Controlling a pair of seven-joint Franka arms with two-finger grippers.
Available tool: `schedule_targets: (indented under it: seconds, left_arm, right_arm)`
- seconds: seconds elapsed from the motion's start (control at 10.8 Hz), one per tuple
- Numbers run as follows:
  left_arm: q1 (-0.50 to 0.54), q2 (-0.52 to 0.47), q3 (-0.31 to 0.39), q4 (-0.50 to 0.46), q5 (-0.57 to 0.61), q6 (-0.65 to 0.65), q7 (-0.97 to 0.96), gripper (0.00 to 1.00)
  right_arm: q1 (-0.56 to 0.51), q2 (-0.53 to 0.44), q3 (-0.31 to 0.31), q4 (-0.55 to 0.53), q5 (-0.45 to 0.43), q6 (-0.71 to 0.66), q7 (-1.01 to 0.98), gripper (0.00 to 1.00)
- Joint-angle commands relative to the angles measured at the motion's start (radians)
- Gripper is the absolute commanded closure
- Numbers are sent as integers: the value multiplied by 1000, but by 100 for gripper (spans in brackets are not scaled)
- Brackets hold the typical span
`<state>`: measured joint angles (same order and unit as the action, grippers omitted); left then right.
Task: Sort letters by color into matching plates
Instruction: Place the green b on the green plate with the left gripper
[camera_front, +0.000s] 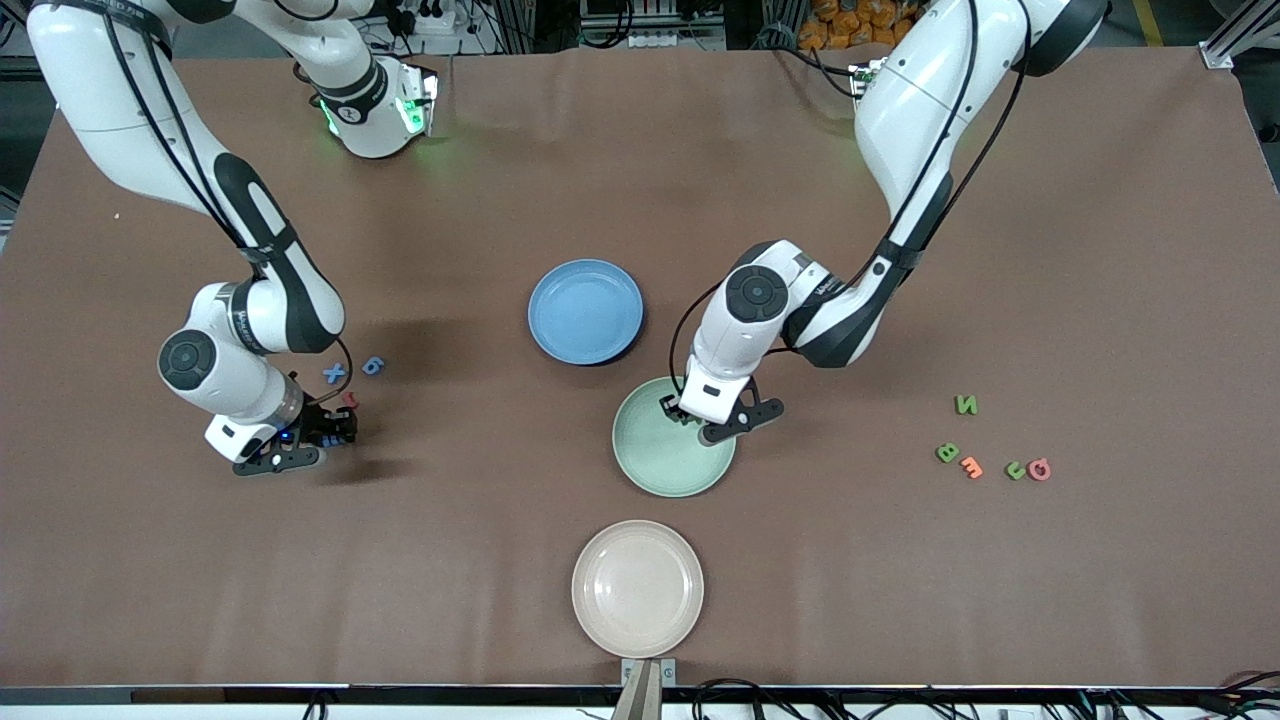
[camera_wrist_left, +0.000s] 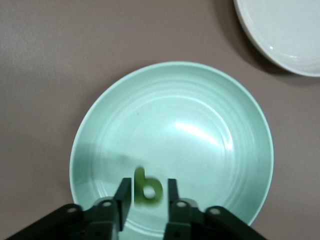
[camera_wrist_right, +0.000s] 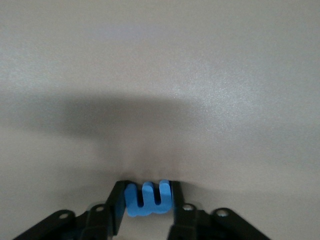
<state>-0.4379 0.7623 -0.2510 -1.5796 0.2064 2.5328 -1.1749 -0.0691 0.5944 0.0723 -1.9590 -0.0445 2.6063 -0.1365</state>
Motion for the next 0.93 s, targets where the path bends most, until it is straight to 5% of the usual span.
schedule_targets:
  seconds: [0.0,0.09,0.46,0.83]
  left_arm:
    - [-15,6,36,43,22,-8,-22,0]
    - [11,-3,36,36,56,-15,-8,0]
    - [200,-72,22,35,61,-198,263,0]
    - [339,-96,24,-44,62,-226,455,0]
  right_arm:
    - [-18,16,9,14,-11,-2,-38,89]
    - [-15,12,10,17,-6,-11,-28,98]
    - [55,-18,17,72,5,-168,53,100]
    - [231,-77,20,104,6,-343,340,100]
